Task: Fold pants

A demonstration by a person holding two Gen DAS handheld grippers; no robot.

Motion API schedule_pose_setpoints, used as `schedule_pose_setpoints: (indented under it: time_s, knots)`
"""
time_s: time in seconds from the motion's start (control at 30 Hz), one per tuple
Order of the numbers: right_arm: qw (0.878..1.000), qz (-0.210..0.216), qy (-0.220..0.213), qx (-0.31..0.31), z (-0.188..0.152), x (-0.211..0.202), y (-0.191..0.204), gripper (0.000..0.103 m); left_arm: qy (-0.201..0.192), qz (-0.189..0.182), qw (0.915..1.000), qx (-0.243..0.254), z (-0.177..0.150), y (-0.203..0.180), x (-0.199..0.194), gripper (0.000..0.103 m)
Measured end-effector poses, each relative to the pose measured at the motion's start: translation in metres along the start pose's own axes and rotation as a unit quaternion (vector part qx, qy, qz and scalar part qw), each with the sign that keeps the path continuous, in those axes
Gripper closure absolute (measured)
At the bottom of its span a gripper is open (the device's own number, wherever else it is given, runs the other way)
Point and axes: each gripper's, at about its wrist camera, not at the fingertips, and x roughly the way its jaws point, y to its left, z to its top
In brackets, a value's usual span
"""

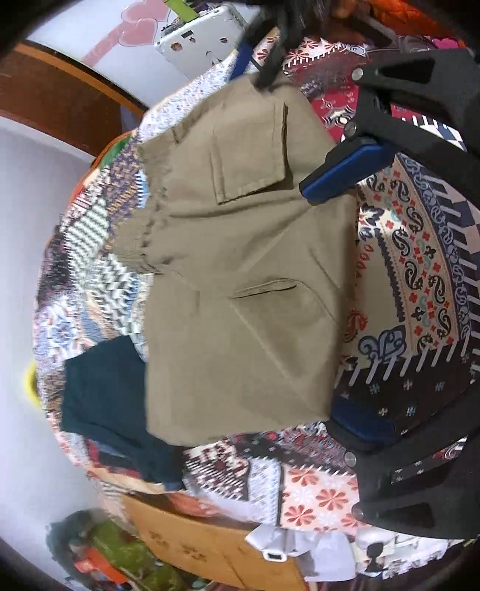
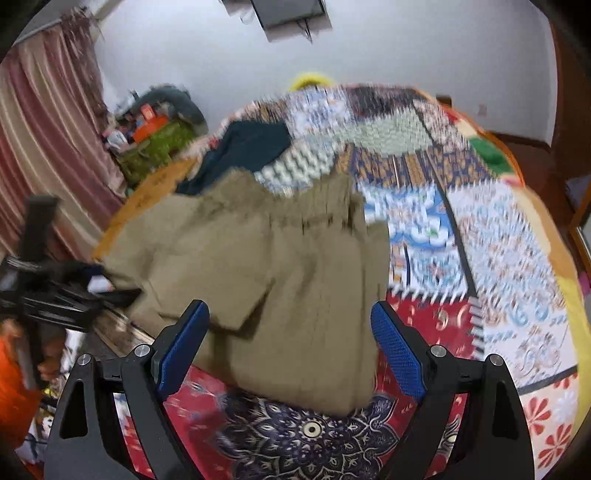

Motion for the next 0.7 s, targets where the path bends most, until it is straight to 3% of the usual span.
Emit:
schedule_pose_setpoints:
  time_s: [0.07,0.2,0.37,0.5,0.6,0.7]
  knots:
    - [1.0,-0.003,0.02,0.001,-0.007,0.014,-0.004,0.016,-0.025,0.015,0.9996,-0.004,0.003,0.004,-0.011,0.0]
    - [1.0,0.004,0.019,0.006,-0.012,0.015,-0.008,0.016,-0.054,0.07,0.9959,-0.015,0.008,0.028,-0.019,0.0]
    - [1.0,0.005,0.019,0.003,-0.013,0.014,-0.009,0.016,-0.01,0.175,0.9845,0.01,-0.006,0.06,0.014,0.0]
    - [1.0,0.005,0.018,0.005,-0.016,0.012,-0.01,0.016,-0.006,0.166,0.9858,-0.023,-0.019,0.087,0.006,0.0]
    - [1.0,0.006,0.018,0.012,-0.015,0.008,-0.01,0.016,-0.017,0.179,0.9836,-0.021,-0.021,0.092,-0.005,0.0]
    - [1.0,-0.001,0.009,0.017,-0.01,0.0,-0.012,0.016,-0.037,0.162,0.9859,-0.015,-0.012,0.087,-0.022,0.0]
